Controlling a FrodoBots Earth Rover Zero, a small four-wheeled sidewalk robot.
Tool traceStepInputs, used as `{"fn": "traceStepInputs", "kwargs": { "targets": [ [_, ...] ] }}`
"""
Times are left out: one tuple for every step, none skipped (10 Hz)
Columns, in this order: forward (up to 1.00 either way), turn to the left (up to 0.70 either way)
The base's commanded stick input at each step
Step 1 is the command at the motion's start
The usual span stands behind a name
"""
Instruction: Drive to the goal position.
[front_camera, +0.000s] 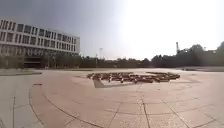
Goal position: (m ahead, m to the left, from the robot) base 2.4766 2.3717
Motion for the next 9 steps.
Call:
{"fn": "traceStepInputs", "kwargs": {
  "targets": [
    [0.04, 0.0],
    [0.04, 0.0],
    [0.04, 0.0],
    [0.05, 0.0],
    [0.05, 0.0],
    [0.05, 0.0],
    [0.05, 0.0],
    [0.05, 0.0],
    [0.05, 0.0]
  ]
}}
